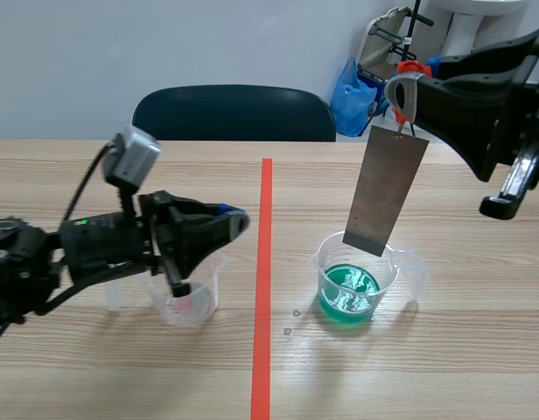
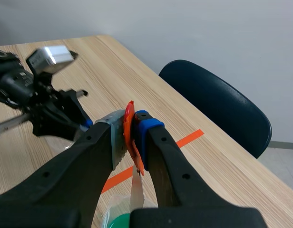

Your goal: Do the redox reaction experiment

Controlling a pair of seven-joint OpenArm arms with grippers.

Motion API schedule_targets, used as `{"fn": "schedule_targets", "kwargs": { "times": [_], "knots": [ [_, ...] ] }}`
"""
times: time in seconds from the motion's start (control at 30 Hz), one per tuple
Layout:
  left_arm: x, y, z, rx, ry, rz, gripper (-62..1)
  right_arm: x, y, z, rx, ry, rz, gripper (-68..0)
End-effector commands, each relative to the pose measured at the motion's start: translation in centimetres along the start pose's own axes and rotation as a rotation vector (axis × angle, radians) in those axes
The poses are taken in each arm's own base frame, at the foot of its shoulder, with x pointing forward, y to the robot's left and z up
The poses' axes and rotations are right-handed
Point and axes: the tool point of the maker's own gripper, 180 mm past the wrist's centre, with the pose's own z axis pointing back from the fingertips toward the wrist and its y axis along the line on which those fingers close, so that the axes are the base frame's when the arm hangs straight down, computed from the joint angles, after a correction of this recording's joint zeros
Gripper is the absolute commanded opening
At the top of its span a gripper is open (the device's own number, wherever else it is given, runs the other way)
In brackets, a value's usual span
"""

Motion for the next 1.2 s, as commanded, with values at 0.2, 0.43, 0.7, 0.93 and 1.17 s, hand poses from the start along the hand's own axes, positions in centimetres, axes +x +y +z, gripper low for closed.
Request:
{"fn": "schedule_targets", "kwargs": {
  "times": [0.2,0.43,0.7,0.93,1.17],
  "knots": [
    [1.2,2.3,9.1,0.153,-0.029,-0.029,-58.6,1.3,-0.1,0.0,0.006,-0.034,0.021,-66.9],
    [-0.5,1.8,18.2,0.312,-0.022,0.001,-58.5,1.3,-0.1,0.0,0.006,-0.034,0.021,-66.9],
    [-1.8,-3.0,26.7,0.441,-0.020,-0.046,-58.2,1.3,-0.1,0.0,0.006,-0.034,0.021,-66.9],
    [-1.8,-7.7,31.7,0.533,0.030,-0.176,-57.7,1.3,-0.1,0.0,0.006,-0.034,0.021,-66.9],
    [-0.8,-12.0,33.5,0.501,0.025,-0.225,-57.7,1.3,-0.1,0.0,0.006,-0.034,0.021,-66.9]
  ]
}}
